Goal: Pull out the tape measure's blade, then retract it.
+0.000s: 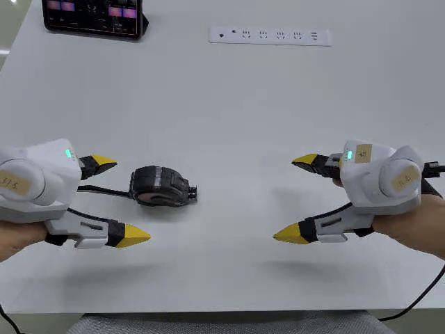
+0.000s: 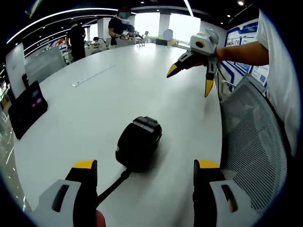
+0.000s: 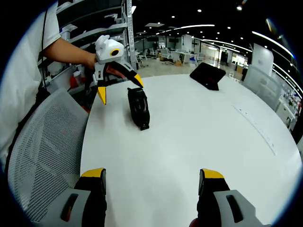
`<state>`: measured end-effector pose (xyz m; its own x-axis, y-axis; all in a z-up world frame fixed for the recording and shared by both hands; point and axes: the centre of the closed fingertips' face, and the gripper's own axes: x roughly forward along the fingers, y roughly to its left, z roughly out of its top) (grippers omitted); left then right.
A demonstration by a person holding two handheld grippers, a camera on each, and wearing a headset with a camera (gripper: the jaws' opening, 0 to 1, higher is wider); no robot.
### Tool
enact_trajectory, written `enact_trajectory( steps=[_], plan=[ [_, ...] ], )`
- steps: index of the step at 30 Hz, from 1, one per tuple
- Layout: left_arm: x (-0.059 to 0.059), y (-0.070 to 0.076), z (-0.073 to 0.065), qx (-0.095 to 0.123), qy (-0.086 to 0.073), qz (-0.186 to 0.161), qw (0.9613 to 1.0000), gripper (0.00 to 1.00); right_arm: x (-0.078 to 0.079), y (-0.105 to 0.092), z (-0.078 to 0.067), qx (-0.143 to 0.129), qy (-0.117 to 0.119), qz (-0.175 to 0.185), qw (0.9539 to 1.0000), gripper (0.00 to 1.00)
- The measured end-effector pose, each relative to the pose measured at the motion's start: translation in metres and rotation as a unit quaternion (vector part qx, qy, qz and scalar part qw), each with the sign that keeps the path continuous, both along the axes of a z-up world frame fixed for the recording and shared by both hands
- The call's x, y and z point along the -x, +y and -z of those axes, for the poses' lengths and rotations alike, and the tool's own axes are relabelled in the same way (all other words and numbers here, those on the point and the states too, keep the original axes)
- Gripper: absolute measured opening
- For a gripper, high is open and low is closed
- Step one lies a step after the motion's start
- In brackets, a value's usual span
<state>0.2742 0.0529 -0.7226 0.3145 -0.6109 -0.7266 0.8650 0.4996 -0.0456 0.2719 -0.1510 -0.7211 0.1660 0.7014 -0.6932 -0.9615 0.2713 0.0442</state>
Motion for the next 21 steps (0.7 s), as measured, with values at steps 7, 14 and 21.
enact_trajectory(
  steps=[7, 14, 21],
  plan=[
    [-0.006, -0.003, 0.006, -0.018, 0.006, 0.017, 0.9997, 0.74, -0.007, 0.008, 0.002, 0.000, 0.001, -0.012, 0.9999, 0.78],
    [-0.009, -0.003, 0.013, -0.034, 0.012, 0.035, 0.9987, 0.67, -0.012, 0.017, 0.008, 0.000, 0.003, -0.025, 0.9997, 0.78],
    [-0.012, -0.001, 0.020, -0.055, 0.020, 0.051, 0.9970, 0.59, -0.014, 0.021, 0.011, 0.001, 0.005, -0.035, 0.9994, 0.78]
  ],
)
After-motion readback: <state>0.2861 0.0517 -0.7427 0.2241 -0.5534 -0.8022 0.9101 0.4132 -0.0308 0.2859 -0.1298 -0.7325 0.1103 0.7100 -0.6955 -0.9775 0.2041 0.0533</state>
